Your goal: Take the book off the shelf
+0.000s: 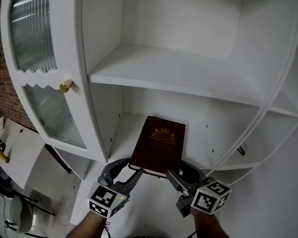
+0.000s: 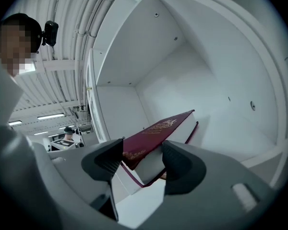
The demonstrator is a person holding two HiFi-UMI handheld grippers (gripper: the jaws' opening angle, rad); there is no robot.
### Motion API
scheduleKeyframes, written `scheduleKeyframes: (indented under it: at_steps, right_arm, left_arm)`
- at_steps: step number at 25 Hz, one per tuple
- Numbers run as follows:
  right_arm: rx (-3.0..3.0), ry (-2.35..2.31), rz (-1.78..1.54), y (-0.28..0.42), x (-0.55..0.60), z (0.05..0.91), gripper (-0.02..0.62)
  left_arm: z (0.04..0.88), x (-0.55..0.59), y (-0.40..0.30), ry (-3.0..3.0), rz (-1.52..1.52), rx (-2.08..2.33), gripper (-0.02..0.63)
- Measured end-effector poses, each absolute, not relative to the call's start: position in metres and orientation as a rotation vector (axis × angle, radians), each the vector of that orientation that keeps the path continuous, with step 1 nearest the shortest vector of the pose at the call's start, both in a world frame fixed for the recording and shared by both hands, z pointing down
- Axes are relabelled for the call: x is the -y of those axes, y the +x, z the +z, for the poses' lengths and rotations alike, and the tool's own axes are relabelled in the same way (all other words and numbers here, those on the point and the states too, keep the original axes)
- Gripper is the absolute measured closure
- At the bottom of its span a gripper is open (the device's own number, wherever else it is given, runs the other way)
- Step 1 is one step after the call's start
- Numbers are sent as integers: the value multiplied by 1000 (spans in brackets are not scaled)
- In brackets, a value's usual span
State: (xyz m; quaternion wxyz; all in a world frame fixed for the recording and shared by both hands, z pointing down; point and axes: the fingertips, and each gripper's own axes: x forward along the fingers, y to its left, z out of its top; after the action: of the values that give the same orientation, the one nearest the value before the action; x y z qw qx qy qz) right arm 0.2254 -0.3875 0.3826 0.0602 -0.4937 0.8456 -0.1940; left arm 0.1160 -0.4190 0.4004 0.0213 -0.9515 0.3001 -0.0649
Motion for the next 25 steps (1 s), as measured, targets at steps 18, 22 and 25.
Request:
scheduleKeyframes:
  at_steps: [18, 22, 25]
  right_arm:
    - [-2562, -1750, -445, 192, 335, 415, 437]
    - [-2550, -1767, -389, 179, 324, 408, 439]
    - [-2535, -1770, -361, 168, 314, 403, 437]
  left_arm:
    - [440, 363, 77, -2884, -187, -1010, 414]
    - [439, 353, 65, -2933, -168, -990, 416]
    - [434, 344, 55, -2929, -159, -980, 416]
